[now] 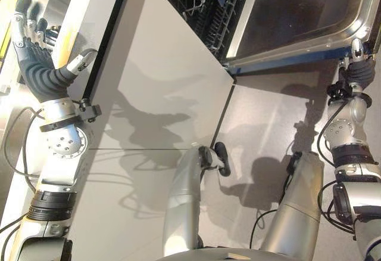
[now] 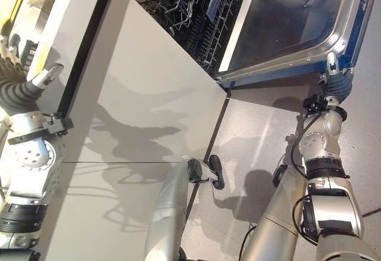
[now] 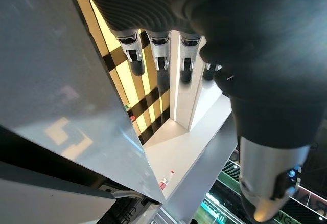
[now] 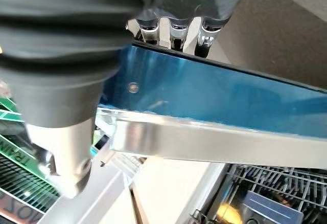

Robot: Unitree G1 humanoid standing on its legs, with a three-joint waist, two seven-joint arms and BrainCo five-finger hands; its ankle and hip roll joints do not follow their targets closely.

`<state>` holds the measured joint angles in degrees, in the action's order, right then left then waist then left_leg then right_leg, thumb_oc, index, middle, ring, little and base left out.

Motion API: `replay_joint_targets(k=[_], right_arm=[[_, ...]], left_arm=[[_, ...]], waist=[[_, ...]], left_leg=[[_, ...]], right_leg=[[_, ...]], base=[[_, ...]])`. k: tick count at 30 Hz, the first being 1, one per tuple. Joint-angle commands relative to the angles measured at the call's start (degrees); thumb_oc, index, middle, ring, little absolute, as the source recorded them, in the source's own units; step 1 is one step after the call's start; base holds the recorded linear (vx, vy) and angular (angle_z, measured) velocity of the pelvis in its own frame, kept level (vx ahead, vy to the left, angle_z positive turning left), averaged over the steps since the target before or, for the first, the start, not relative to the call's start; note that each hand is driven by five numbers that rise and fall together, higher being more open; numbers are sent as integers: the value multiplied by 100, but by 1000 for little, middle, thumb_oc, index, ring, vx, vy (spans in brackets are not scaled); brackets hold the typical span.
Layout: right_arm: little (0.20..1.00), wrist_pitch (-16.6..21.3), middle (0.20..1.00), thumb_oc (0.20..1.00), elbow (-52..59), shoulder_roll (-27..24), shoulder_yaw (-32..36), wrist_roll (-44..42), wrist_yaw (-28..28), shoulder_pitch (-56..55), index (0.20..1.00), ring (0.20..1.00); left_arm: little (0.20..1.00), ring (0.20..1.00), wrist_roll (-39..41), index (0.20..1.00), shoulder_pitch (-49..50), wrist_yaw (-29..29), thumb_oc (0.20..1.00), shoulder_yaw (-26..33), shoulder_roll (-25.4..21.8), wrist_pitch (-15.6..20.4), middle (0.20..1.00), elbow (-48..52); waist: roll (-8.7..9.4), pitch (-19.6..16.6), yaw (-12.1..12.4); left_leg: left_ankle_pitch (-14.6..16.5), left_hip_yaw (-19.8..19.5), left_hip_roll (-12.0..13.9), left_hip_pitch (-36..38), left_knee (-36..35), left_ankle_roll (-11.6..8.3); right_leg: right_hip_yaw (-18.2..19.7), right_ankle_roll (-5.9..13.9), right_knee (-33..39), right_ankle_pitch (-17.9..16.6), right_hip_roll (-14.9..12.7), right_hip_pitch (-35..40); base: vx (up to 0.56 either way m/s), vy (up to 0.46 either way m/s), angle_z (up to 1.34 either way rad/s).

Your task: Pick up plates and place into dishwasher.

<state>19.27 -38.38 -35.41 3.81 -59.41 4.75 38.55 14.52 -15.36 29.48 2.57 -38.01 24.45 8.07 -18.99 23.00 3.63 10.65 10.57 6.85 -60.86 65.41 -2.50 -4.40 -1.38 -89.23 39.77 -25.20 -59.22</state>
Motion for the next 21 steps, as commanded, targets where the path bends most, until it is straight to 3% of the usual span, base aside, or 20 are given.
replay_joint_targets(k=[1,7,17,20,21], right_arm=[[1000,38,1000,1000,1662,-78,-333,352,-1059,676,1000,1000],[1000,-109,1000,1000,2588,-36,-630,1020,-1139,624,1000,1000],[1000,-155,1000,1000,3079,54,-788,1660,-998,747,1000,1000],[1000,-60,1000,1000,3186,81,-807,1791,-974,682,1000,1000],[1000,-15,1000,1000,3220,93,-799,1819,-964,685,1000,1000]], left_arm=[[1000,1000,228,1000,236,-203,1000,-361,438,-518,1000,-668],[1000,1000,240,1000,224,-419,1000,-225,342,-605,1000,-669],[1000,1000,300,1000,262,-564,1000,-120,274,-638,1000,-651],[1000,1000,369,1000,264,-618,1000,-75,244,-686,1000,-635],[1000,1000,385,1000,239,-628,1000,-55,227,-690,1000,-644]], waist=[[206,680,-44],[413,680,53],[630,680,260],[722,680,312],[741,680,338]], left_leg=[[532,347,-1,52,221,66],[622,309,18,211,320,55],[676,253,-66,839,9,86],[645,224,-86,1139,-248,111],[431,235,-81,1221,-510,172]], right_leg=[[68,0,-142,-655,64,149],[-145,29,87,-776,9,527],[-542,70,811,-990,16,1397],[-688,71,1157,-1078,45,1772],[-808,5,1382,-1275,43,1848]], base=[[58,-36,7],[77,-42,9],[89,-11,8],[49,-7,16],[21,5,20]])
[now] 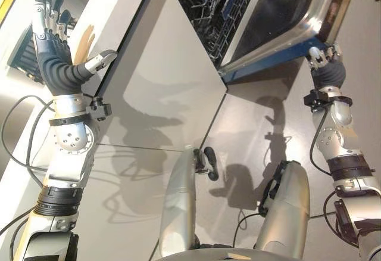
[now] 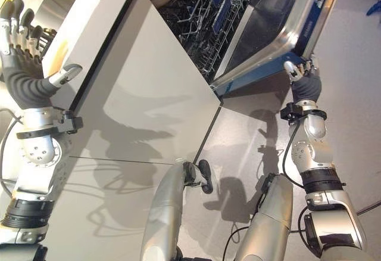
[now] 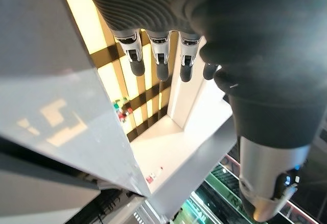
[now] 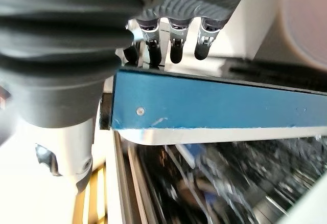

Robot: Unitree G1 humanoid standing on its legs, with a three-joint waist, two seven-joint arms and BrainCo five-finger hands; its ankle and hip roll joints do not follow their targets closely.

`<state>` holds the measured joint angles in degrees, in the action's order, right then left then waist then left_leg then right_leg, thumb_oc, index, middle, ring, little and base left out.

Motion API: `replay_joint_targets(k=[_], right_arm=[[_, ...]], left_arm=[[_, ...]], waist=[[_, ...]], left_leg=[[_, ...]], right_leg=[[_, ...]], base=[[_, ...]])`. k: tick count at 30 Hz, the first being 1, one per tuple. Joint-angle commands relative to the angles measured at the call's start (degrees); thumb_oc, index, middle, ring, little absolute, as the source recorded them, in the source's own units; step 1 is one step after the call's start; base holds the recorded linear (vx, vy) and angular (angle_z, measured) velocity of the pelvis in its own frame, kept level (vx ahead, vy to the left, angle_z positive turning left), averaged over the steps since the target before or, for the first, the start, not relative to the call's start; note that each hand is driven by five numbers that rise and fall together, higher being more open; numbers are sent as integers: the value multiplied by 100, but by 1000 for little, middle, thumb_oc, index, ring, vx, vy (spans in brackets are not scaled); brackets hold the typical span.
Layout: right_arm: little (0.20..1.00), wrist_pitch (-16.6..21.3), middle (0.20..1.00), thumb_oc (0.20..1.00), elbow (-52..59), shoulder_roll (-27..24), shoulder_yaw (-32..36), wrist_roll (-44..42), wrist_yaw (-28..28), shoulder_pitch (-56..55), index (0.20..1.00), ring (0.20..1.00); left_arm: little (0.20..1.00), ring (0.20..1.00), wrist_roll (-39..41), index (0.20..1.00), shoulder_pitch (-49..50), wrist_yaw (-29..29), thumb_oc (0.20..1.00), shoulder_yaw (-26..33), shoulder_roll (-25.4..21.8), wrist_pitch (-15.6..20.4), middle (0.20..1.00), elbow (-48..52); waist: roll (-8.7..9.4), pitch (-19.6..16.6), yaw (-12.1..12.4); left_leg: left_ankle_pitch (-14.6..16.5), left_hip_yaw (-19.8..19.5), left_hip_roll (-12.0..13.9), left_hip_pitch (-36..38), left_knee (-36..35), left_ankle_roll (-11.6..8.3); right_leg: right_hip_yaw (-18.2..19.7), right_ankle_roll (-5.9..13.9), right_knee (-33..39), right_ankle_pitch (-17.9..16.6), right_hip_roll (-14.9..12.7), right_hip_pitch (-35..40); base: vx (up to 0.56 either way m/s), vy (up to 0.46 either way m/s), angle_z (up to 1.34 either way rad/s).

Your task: Pick up plates and place into dishwasher.

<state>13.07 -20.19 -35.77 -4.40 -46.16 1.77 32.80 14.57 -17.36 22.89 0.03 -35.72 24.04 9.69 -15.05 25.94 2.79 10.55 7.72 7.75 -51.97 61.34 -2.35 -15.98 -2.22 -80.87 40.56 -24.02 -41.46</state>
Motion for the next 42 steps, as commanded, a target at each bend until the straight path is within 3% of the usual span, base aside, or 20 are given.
replay_joint_targets(k=[1,10,26,35,38,42], right_arm=[[1000,651,1000,1000,1436,155,27,518,-701,1245,1000,1000],[1000,783,1000,1000,1690,350,1,821,-805,1146,1000,1000],[1000,655,1000,1000,1544,354,-28,731,-721,862,1000,1000],[1000,254,1000,1000,2011,643,-113,1675,301,447,1000,1000],[1000,160,1000,1000,2648,749,-256,2006,344,127,1000,1000],[1000,-114,1000,1000,3181,816,-446,2345,276,55,1000,1000]], left_arm=[[1000,1000,399,1000,435,14,1000,216,-4,-655,1000,-827],[1000,1000,497,1000,517,-86,1000,434,-38,-663,1000,-968],[1000,1000,706,1000,735,-536,1000,671,-30,-743,1000,-1073],[1000,1000,590,1000,827,-585,1000,677,196,-859,1000,-939],[1000,1000,536,1000,853,-413,1000,613,379,-923,1000,-890],[1000,1000,631,1000,920,-412,1000,594,594,-934,1000,-804]], waist=[[394,386,443],[743,364,661],[1282,-643,1189],[1409,-1037,1115],[1418,-1164,975],[1456,-1363,947]], left_leg=[[414,502,-180,476,-243,165],[167,315,-224,1716,-1419,205],[-210,-45,-255,3027,-3135,128],[-743,71,-224,3496,-4069,-5],[-946,110,-180,3555,-4284,-59],[-1120,-34,-231,3660,-4471,-159]], right_leg=[[294,91,705,-1392,-59,246],[-135,112,2068,-1667,92,1874],[-887,232,4545,-2280,618,4037],[-923,273,5590,-2480,1209,4565],[-781,228,5910,-2579,1467,4628],[-646,185,6270,-2681,1606,4748]], base=[[17,9,16],[115,-1,10],[80,-63,19],[-54,-48,12],[-67,12,-5],[-18,36,-25]])
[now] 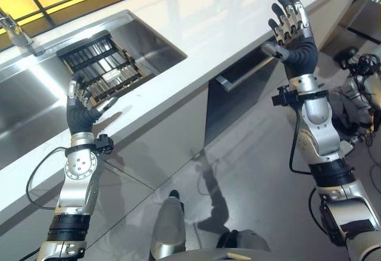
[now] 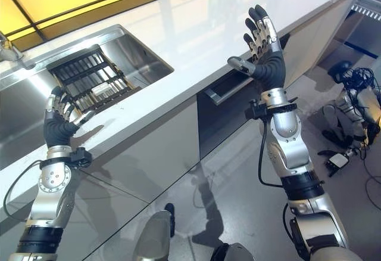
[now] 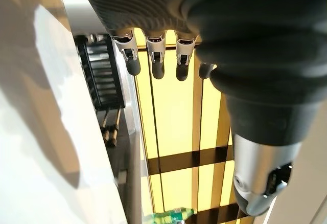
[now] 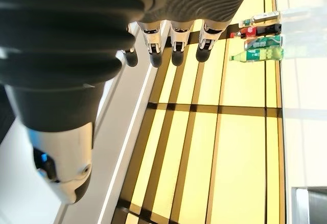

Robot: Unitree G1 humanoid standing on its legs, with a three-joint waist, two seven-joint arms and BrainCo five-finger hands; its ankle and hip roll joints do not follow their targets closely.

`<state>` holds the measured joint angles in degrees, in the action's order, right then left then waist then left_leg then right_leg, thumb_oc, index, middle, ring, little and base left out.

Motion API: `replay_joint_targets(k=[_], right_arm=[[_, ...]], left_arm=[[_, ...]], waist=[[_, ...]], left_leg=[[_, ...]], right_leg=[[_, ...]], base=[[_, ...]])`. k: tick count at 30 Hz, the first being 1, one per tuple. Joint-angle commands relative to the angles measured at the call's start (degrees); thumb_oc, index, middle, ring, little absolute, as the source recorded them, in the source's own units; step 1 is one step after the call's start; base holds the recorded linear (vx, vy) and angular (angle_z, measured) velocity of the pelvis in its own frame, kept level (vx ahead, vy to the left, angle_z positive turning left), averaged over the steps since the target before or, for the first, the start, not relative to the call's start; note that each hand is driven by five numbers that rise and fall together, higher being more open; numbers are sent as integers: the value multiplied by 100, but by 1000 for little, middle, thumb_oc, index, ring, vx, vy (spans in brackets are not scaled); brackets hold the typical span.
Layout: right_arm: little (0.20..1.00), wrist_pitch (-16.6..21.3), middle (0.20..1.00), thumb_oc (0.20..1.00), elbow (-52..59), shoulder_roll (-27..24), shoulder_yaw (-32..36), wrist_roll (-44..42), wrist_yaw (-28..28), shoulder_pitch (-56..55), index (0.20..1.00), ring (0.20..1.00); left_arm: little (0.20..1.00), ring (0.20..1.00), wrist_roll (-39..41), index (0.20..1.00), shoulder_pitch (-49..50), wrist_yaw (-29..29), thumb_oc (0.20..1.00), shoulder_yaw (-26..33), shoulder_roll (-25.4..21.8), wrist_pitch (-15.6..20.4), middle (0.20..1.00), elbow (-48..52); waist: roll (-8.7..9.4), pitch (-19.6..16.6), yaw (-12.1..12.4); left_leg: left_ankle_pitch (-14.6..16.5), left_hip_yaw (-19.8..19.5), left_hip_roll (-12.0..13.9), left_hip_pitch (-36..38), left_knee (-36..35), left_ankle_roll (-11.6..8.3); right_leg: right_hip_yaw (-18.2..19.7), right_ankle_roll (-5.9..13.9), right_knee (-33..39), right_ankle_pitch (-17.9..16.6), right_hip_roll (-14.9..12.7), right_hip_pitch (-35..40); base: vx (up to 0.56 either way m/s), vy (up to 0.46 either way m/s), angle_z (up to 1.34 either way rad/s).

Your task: Pick up plates and place into dishwasher.

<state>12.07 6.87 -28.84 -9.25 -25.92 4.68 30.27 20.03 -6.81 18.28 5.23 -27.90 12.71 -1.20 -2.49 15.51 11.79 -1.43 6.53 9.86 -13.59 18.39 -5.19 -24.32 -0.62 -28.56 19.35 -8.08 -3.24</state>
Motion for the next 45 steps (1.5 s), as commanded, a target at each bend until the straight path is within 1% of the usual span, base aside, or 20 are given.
replay_joint_targets(k=[1,6,8,11,14,16,17,18,19,21,23,25,28,32,38,39,41,42,44,45], right_arm=[[1000,-66,1000,1000,515,95,0,355,-27,312,1000,1000],[1000,-207,1000,1000,559,-31,-137,279,-130,399,1000,1000],[1000,-205,1000,1000,583,2,-135,208,-198,352,1000,1000],[1000,-191,1000,1000,673,81,-181,176,-196,223,1000,1000],[1000,-87,1000,1000,656,124,-274,145,-135,57,1000,1000],[1000,-25,1000,1000,566,171,-316,195,-102,48,1000,1000],[1000,12,1000,1000,493,196,-428,268,26,64,1000,1000],[1000,14,1000,1000,476,172,-472,243,37,55,1000,1000],[1000,10,1000,1000,383,130,-527,251,158,62,1000,1000],[1000,29,1000,1000,104,152,-572,184,157,190,1000,1000],[1000,56,1000,1000,-114,115,-609,131,247,287,1000,1000],[1000,-73,1000,1000,-79,85,-532,45,360,294,1000,1000],[1000,-249,1000,1000,-160,110,-409,-212,301,397,1000,1000],[1000,-407,1000,1000,-125,183,-371,-314,319,243,1000,1000],[1000,-484,1000,1000,-57,349,-609,-181,520,119,1000,1000],[1000,-519,1000,1000,-70,339,-599,-158,598,86,1000,1000],[1000,-485,1000,1000,-66,269,-452,-27,744,-113,1000,1000],[1000,-427,1000,1000,-64,252,-398,-17,723,-193,1000,1000],[1000,-342,1000,1000,-51,236,-332,-24,586,-316,1000,1000],[1000,-346,1000,1000,-46,217,-335,-49,541,-308,1000,1000]], left_arm=[[1000,1000,113,1000,-94,31,1000,89,-145,210,1000,316],[1000,1000,344,1000,79,-114,1000,192,4,277,1000,465],[1000,1000,431,1000,132,-260,1000,256,44,370,1000,499],[1000,1000,530,1000,98,-427,1000,244,73,464,1000,563],[1000,1000,596,1000,-135,-379,1000,-12,4,541,1000,632],[1000,1000,653,1000,-266,-399,1000,-127,-1,550,1000,612],[1000,1000,649,1000,-487,-336,1000,-362,14,583,1000,561],[1000,1000,650,1000,-571,-280,1000,-464,25,587,1000,534],[1000,1000,710,1000,-766,-286,1000,-653,68,559,1000,473],[1000,1000,661,1000,-1046,-157,1000,-848,177,560,1000,353],[1000,1000,646,1000,-1305,-59,1000,-1148,290,634,1000,245],[1000,1000,558,1000,-1429,-23,1000,-1338,424,524,1000,320],[1000,1000,266,1000,-1457,194,1000,-1489,582,461,1000,460],[1000,1000,404,1000,-1434,276,1000,-1402,575,102,1000,580],[1000,1000,560,1000,-1218,265,1000,-1335,628,-17,1000,680],[1000,1000,630,1000,-1263,192,1000,-1360,661,-38,1000,658],[1000,1000,680,1000,-1512,-31,1000,-1519,838,-79,1000,510],[1000,1000,667,1000,-1614,-40,1000,-1590,898,-82,1000,427],[1000,1000,563,1000,-1736,110,1000,-1719,972,-9,1000,305],[1000,1000,522,1000,-1759,149,1000,-1726,976,23,1000,263]], waist=[[216,-368,56],[352,-627,156],[423,-746,211],[516,-857,231],[398,-959,140],[407,-990,90],[379,-1020,-41],[438,-1032,-107],[576,-1042,-194],[589,-1065,-376],[544,-1061,-653],[574,-1086,-776],[618,-1154,-752],[684,-1247,-638],[624,-1246,-562],[610,-1243,-622],[607,-1193,-944],[604,-1188,-1049],[581,-1192,-1176],[584,-1184,-1204]], left_leg=[[64,53,-460,-142,-214,114],[221,-79,-632,37,-264,154],[319,-164,-779,96,-272,269],[420,-221,-1083,263,-370,556],[363,-449,-1254,474,-664,819],[324,-581,-1340,545,-757,853],[229,-784,-1354,563,-838,841],[300,-877,-1450,580,-830,838],[377,-1079,-1644,571,-745,791],[421,-1372,-1636,727,-825,649],[568,-1711,-1532,925,-977,605],[670,-1905,-1448,1037,-1055,558],[572,-1978,-1246,1087,-1153,416],[495,-1948,-1056,1054,-1179,262],[393,-1837,-868,983,-1066,113],[469,-1545,-845,988,-934,96],[441,-334,-611,911,-589,31],[484,-90,-529,947,-612,34],[364,-181,-514,1008,-728,5],[464,-267,-587,1079,-806,38]], right_leg=[[205,27,1118,-595,15,966],[233,90,1340,-702,-57,1136],[258,185,1204,-782,-107,1153],[399,418,367,-1346,-269,1058],[897,604,-810,-1946,-107,805],[1183,657,-1009,-2216,-34,633],[1481,569,-633,-2219,307,433],[1594,575,-475,-2038,405,429],[1769,516,287,-1891,389,368],[1897,507,1216,-2005,131,152],[2542,625,1744,-2016,113,-39],[2894,742,1924,-2108,104,-65],[2704,704,2214,-1959,161,77],[2372,632,2567,-1918,159,353],[2098,460,2781,-1875,259,570],[1997,426,2804,-1808,278,649],[1596,392,2800,-1805,229,738],[1487,398,2778,-1792,217,750],[1540,418,2788,-1822,228,739],[1604,436,2788,-1834,213,722]], base=[[29,48,-16],[85,48,1],[116,47,8],[79,83,12],[61,96,45],[33,-49,78],[70,-136,67],[153,-247,92],[172,-249,102],[126,-284,105],[122,-267,94],[94,-219,135],[0,-182,157],[9,-207,79],[0,-110,15],[-38,-24,19],[-54,21,65],[-24,69,151],[-19,81,118],[-3,99,23]])
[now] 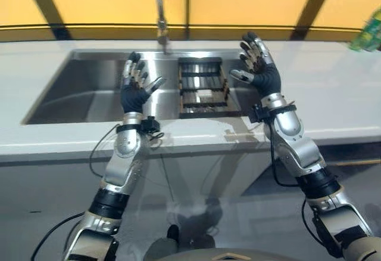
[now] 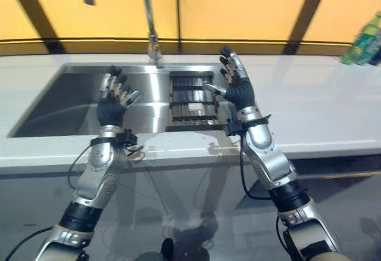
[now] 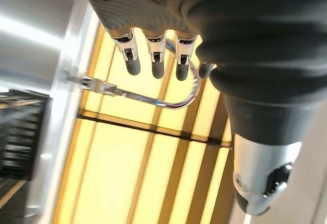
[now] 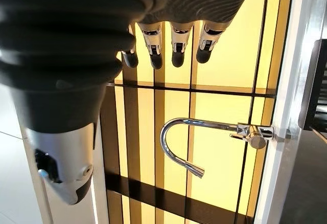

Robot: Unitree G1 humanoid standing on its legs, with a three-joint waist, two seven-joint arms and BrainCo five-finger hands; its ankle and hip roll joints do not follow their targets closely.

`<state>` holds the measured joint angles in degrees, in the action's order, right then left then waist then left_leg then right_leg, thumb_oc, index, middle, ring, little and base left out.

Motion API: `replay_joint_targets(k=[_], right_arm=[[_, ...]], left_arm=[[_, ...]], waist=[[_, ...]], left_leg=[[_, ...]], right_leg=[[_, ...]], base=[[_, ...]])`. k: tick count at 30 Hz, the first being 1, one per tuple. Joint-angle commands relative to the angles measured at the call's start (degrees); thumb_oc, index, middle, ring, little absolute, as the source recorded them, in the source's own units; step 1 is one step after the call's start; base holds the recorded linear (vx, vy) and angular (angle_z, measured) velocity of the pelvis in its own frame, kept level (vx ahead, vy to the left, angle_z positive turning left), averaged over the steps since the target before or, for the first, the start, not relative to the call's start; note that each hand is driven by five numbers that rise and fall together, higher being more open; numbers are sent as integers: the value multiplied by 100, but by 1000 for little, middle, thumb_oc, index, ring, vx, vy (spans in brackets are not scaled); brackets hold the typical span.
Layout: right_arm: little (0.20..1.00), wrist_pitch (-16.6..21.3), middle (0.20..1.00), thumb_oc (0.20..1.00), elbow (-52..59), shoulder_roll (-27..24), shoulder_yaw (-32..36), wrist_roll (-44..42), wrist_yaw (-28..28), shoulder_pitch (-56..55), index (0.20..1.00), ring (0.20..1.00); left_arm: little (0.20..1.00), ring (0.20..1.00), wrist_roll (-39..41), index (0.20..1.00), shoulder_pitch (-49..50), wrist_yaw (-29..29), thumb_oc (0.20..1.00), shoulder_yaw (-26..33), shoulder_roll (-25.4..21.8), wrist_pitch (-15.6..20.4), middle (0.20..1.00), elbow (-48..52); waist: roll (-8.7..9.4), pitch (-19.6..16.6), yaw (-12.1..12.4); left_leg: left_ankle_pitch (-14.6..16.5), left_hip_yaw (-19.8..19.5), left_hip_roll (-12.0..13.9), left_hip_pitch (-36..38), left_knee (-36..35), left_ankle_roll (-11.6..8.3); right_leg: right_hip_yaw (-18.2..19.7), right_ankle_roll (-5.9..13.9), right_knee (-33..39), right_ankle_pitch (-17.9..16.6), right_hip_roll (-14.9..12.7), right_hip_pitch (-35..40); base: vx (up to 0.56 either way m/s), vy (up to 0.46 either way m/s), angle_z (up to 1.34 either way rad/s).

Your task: Pick up plates and place into dishwasher.

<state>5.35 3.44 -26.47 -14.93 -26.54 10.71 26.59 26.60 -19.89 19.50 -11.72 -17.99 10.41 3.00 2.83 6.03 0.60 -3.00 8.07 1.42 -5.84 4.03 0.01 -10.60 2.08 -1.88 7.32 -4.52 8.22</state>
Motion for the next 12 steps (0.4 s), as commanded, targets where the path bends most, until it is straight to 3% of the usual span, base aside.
replay_joint_targets(k=[1,7,12], right_arm=[[1000,311,1000,1000,292,-24,231,-24,-111,72,1000,1000],[1000,243,1000,1000,467,83,270,-43,-111,-28,1000,1000],[1000,189,1000,1000,426,203,212,36,17,-25,1000,1000]], left_arm=[[1000,1000,-138,1000,-508,103,1000,-24,-36,259,1000,-214],[1000,1000,-184,1000,-594,261,1000,-3,-55,110,1000,-131],[1000,1000,-169,1000,-651,275,1000,-58,-52,54,1000,-93]], waist=[[6,-257,-167],[-70,-354,-268],[-149,-389,-243]], left_leg=[[657,-352,277,491,380,-448],[673,-256,280,836,-31,-430],[515,-276,285,1004,-517,-403]], right_leg=[[292,187,118,-625,-137,-442],[326,304,247,-676,-219,-387],[277,361,319,-682,-212,-328]], base=[[5,103,5],[24,61,0],[10,31,-2]])
